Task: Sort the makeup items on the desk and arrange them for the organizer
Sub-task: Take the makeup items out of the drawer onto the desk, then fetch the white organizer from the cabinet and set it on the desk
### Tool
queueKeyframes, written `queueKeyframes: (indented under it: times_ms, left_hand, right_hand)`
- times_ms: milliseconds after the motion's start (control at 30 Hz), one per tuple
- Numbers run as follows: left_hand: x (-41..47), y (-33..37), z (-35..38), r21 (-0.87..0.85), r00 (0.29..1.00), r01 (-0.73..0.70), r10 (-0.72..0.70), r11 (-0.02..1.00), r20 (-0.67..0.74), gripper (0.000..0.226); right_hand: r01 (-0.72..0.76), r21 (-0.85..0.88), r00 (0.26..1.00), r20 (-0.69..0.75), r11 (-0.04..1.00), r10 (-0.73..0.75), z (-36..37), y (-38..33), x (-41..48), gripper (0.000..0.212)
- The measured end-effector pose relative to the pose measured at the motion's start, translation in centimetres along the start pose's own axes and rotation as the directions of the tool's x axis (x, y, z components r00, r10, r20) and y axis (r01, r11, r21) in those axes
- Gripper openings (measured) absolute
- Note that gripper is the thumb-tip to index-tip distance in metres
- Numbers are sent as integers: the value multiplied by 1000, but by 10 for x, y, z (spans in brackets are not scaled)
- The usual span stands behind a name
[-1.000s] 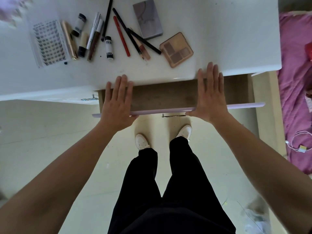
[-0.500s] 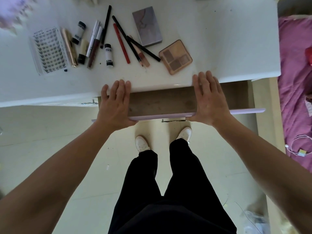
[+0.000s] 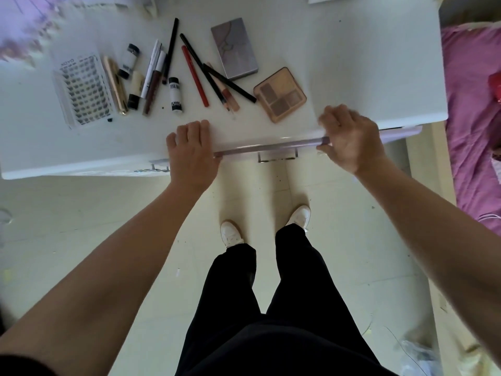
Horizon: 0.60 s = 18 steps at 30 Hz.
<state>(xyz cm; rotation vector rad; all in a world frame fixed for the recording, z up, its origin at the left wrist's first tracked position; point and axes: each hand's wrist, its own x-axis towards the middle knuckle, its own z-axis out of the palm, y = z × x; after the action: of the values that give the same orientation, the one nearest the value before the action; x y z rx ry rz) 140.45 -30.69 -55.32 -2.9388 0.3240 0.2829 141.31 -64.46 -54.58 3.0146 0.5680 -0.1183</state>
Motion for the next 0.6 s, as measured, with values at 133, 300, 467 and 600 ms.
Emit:
queueKeyframes:
  times_ms: [133,300,467,600]
  left_hand:
    - [10,5,-8,49,998,42,-44,998,37,95]
    - [11,-1,-4,91,1000,-14,14,996,6,93]
    - [11,4,-12,97,998,-15,9,995,68,92]
    - [18,12,-43,26,975,18,-23,1000,222,84]
  right_hand:
    - [-38,57,996,-84,998,43,6,-1,3,58]
    - [-22,36,995,-96,999,25,10,-1,-1,71]
    - [-66,19,997,-38,998,67,13,-10,-1,78]
    - [-194,50,958,224,980,179,-22,-25,11,60]
